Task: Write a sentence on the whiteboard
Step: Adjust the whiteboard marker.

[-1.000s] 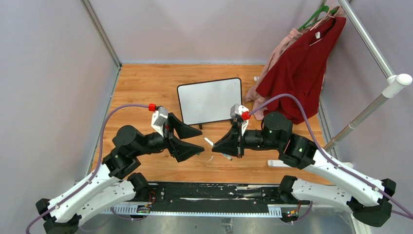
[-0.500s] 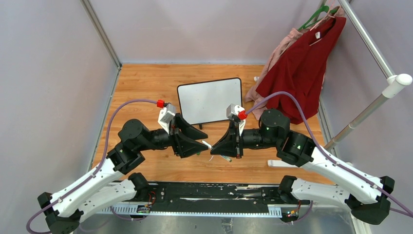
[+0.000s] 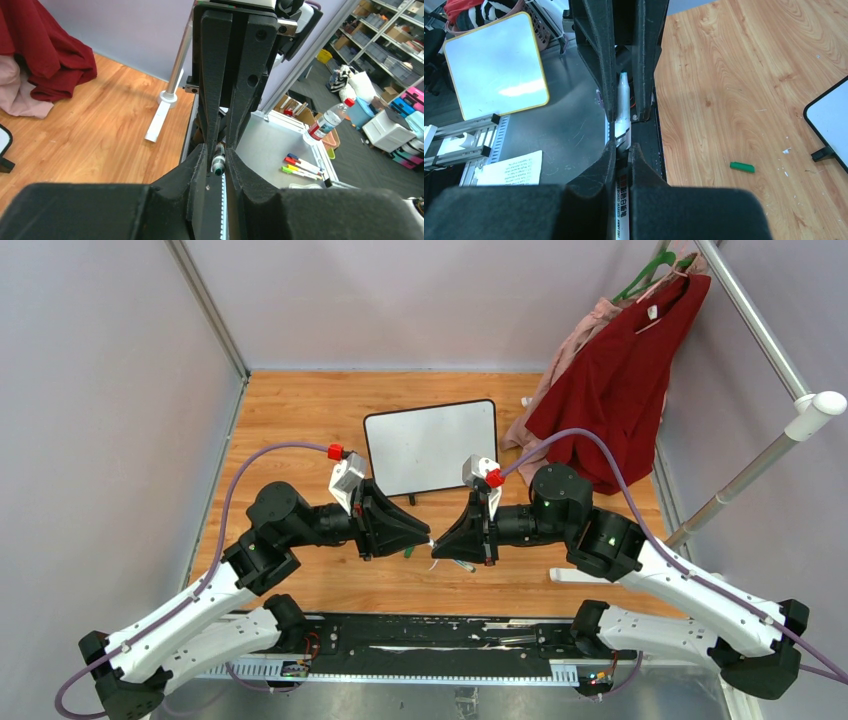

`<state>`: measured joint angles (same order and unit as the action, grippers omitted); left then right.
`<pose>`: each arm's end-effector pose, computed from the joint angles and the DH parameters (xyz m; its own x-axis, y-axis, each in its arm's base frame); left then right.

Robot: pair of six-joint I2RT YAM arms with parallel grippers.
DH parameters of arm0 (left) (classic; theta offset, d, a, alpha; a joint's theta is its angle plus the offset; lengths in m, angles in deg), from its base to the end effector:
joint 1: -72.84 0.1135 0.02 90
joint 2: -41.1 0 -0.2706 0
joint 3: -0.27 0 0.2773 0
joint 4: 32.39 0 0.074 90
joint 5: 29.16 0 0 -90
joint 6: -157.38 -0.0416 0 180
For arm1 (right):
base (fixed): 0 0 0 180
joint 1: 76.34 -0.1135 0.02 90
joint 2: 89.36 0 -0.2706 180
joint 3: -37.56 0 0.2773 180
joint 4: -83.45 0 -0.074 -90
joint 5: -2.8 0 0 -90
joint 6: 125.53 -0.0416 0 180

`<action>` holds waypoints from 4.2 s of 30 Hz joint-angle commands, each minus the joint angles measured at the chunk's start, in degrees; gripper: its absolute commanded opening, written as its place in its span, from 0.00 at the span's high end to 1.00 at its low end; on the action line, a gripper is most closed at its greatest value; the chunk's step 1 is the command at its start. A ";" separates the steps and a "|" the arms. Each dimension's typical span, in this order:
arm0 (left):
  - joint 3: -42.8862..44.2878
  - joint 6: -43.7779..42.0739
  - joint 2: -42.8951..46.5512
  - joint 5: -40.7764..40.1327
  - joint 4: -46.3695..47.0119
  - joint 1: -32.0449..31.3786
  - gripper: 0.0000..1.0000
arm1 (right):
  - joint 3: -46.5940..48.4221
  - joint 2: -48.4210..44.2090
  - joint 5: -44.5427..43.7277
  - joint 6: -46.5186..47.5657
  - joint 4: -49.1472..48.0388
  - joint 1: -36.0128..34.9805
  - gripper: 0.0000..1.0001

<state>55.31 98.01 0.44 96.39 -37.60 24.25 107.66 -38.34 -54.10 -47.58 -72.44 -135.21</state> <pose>0.1074 -0.1584 0.3759 -0.4136 -0.1577 -0.8967 0.9055 0.0318 -0.4233 0.0944 0.2003 0.4050 -0.2527 -0.0802 -0.9642 -0.9669 -0.0162 0.2548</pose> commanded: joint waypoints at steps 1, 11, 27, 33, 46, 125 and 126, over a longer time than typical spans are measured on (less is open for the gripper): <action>1.69 0.30 0.04 1.18 1.40 -0.36 0.78 | 1.68 -0.24 1.04 1.09 0.08 -0.97 1.00; 1.27 1.02 -0.05 2.52 1.66 -0.36 0.69 | 1.62 -0.65 -0.09 1.56 0.05 -0.94 1.00; 1.03 1.77 -0.01 3.91 2.56 -0.36 1.00 | 1.87 -0.29 -0.15 1.45 0.03 -1.05 1.00; 0.70 3.17 2.56 -1.19 4.05 -0.36 1.00 | 2.52 -0.68 -1.08 -0.37 -1.32 -1.05 0.65; -3.21 10.47 10.11 -22.47 15.14 -0.36 1.00 | 0.09 -3.40 -12.43 -14.09 -22.04 -1.02 0.16; -6.11 21.22 8.95 -31.57 24.34 -0.36 1.00 | 5.68 6.53 -15.80 -26.36 -33.97 -0.69 0.72; -6.15 21.22 8.98 -31.59 24.35 -0.36 1.00 | 5.72 6.48 -15.71 -26.36 -33.87 -0.72 0.73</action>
<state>48.73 119.91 9.64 64.98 -14.10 24.25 111.27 -31.04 -70.49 -74.82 -105.75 -135.49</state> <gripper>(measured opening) 0.141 0.289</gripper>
